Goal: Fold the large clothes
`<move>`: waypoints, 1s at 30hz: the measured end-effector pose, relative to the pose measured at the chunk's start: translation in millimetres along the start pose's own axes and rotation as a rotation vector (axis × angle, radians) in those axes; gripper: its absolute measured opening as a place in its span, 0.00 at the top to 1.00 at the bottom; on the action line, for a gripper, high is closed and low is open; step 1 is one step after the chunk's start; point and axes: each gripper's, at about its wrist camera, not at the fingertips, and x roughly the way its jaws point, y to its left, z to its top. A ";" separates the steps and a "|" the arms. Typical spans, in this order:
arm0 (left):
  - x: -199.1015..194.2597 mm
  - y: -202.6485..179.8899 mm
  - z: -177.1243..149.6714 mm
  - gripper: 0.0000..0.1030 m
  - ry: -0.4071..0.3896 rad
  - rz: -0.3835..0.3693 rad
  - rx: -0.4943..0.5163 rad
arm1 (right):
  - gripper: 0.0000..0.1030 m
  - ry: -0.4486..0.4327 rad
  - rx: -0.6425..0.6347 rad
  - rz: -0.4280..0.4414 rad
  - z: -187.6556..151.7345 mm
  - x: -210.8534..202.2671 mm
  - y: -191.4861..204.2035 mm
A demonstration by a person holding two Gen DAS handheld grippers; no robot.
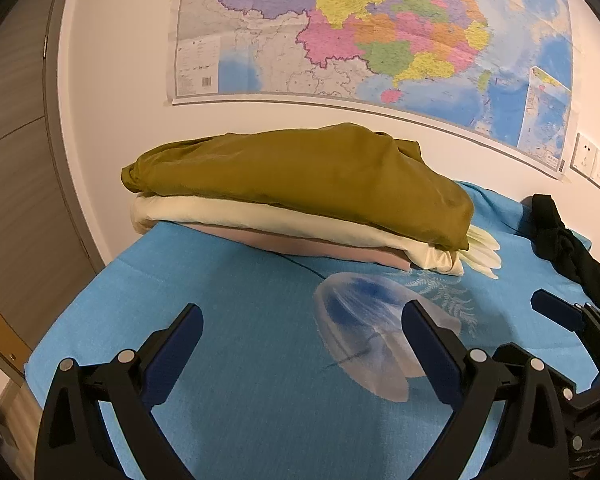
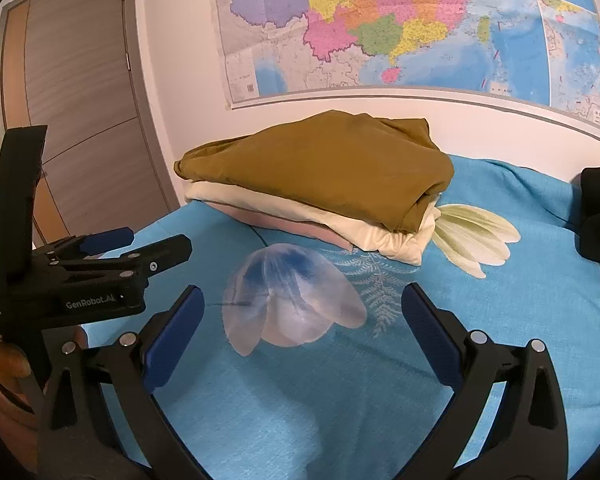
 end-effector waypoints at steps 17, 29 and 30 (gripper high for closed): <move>1.2 -1.3 -5.1 0.07 0.015 -0.007 -0.004 | 0.06 -0.006 0.009 0.000 -1.1 -1.4 -0.2; 4.5 -2.5 -7.2 0.07 0.026 -0.010 -0.006 | 0.06 0.003 0.011 0.006 -2.1 1.0 1.0; 4.6 -2.7 -7.0 0.07 0.027 -0.009 -0.007 | 0.06 0.004 0.011 0.005 -2.3 1.3 1.4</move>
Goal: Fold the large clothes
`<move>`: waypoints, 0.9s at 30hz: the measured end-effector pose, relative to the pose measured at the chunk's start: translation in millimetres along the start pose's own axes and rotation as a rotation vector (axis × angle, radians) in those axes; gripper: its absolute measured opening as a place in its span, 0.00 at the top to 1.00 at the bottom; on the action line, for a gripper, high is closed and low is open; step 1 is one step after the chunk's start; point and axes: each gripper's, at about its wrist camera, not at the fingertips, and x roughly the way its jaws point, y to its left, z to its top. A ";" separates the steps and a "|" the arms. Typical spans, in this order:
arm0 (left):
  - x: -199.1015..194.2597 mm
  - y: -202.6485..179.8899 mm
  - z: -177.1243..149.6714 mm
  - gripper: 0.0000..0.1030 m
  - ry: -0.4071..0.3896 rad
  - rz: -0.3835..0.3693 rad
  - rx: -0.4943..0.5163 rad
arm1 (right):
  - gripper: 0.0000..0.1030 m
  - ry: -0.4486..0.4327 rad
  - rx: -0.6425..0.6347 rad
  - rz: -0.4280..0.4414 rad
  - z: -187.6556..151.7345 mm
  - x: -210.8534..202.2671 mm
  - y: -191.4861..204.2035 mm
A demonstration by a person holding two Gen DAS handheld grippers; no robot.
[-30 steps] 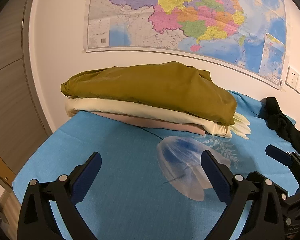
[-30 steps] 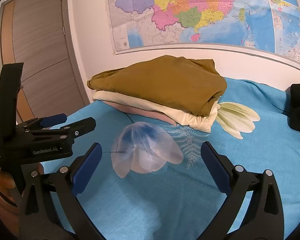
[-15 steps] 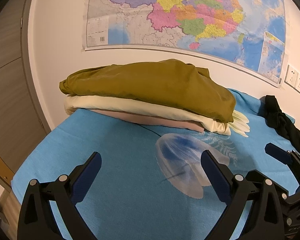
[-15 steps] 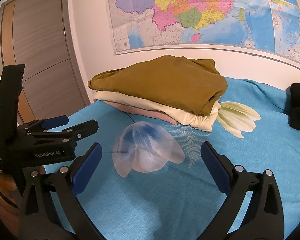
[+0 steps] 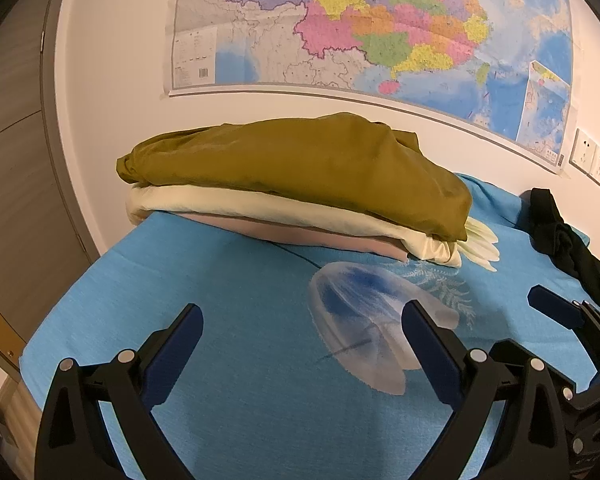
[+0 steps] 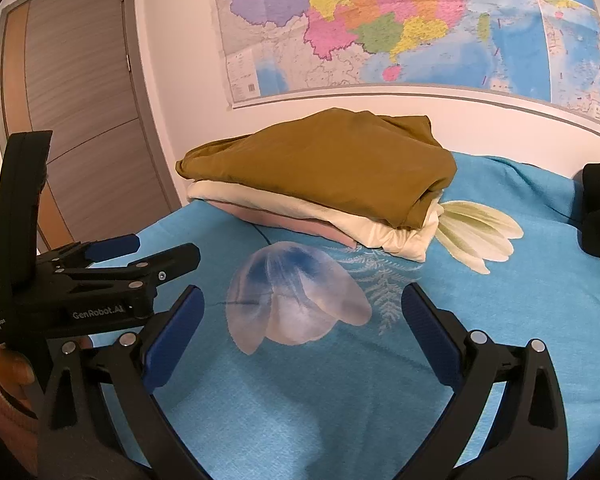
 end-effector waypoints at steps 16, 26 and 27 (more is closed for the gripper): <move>1.9 1.6 -2.0 0.07 0.006 -0.001 -0.007 | 0.06 -0.002 0.009 0.000 0.4 0.6 -1.7; 2.3 2.1 -2.0 0.07 0.007 -0.001 -0.008 | 0.06 -0.003 0.012 0.002 -0.7 1.3 -2.1; 2.4 2.1 -1.9 0.07 0.007 -0.001 -0.006 | 0.06 -0.004 0.014 0.001 -0.5 1.1 -2.0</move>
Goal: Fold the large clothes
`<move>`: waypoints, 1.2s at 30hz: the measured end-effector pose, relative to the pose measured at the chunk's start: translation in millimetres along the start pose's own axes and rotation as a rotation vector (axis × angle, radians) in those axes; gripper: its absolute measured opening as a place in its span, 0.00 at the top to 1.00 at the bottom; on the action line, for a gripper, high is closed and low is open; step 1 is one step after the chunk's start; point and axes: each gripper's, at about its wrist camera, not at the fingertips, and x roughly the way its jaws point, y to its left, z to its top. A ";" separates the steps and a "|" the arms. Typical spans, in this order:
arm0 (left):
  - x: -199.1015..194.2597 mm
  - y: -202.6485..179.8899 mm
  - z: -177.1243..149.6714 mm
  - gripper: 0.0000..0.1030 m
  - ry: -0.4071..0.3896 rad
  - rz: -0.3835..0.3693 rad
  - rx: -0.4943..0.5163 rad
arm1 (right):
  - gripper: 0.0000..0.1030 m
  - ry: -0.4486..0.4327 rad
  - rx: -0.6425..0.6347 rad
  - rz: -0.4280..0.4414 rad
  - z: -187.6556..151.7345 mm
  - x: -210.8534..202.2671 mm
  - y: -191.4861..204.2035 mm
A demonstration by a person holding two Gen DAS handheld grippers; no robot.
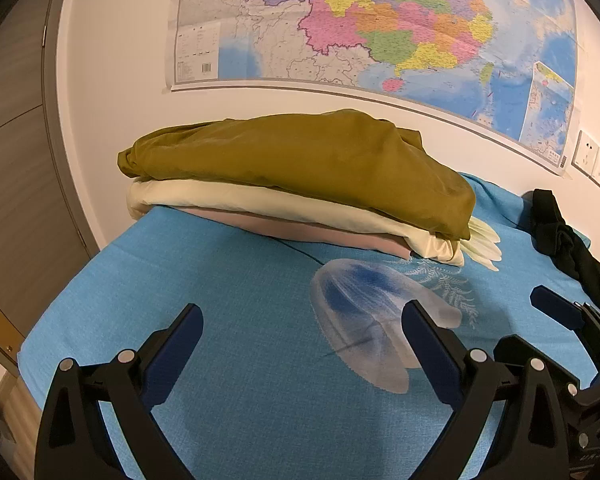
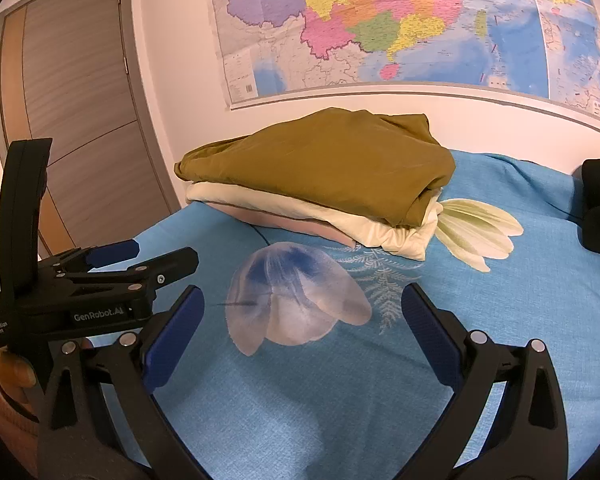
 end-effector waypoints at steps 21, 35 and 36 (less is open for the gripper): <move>-0.6 -0.9 0.1 0.07 0.000 0.000 0.001 | 0.06 -0.003 0.001 -0.004 0.7 0.6 0.8; 1.0 -3.8 2.2 0.07 0.004 0.000 0.007 | 0.06 -0.001 0.005 -0.001 0.3 1.3 0.9; 1.1 -3.8 2.1 0.07 0.005 0.000 0.008 | 0.06 0.001 0.003 0.002 0.5 1.3 0.7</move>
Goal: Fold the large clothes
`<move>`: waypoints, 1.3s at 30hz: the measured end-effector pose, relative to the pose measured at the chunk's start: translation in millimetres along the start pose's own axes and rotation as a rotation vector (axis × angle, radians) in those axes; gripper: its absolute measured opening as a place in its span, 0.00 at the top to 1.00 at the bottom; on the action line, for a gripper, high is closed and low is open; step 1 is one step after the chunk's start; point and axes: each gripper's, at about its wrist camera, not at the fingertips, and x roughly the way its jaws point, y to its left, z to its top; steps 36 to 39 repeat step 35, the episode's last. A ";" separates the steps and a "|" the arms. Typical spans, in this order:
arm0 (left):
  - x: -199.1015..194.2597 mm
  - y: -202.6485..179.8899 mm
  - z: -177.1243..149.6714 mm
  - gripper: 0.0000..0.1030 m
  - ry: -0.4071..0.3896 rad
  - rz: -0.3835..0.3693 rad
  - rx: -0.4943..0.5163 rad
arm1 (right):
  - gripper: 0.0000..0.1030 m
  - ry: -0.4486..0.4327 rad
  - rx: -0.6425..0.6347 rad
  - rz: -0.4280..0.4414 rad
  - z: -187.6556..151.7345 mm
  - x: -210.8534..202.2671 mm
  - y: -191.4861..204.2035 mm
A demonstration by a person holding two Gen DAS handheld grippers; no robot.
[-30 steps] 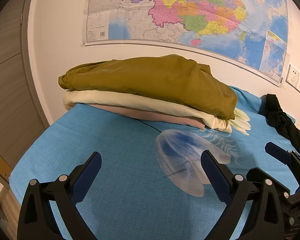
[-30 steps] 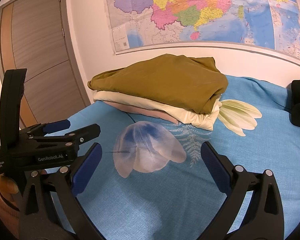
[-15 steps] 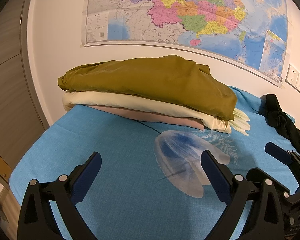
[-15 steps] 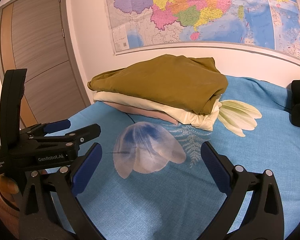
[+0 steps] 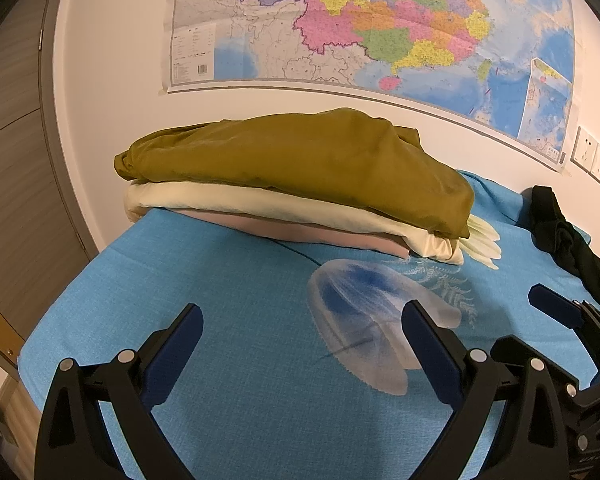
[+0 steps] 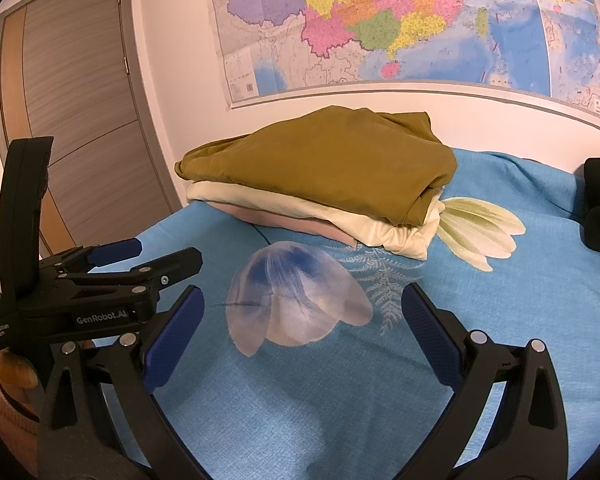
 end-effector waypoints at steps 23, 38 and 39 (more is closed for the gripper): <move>-3.1 -6.5 -4.1 0.07 -0.012 -0.006 0.039 | 0.06 -0.011 0.018 -0.004 -5.3 -9.9 -2.1; 8.0 -54.8 -5.1 0.07 0.070 -0.201 0.064 | 0.06 -0.039 0.107 -0.124 -20.1 -55.3 -41.7; 8.0 -54.8 -5.1 0.07 0.070 -0.201 0.064 | 0.06 -0.039 0.107 -0.124 -20.1 -55.3 -41.7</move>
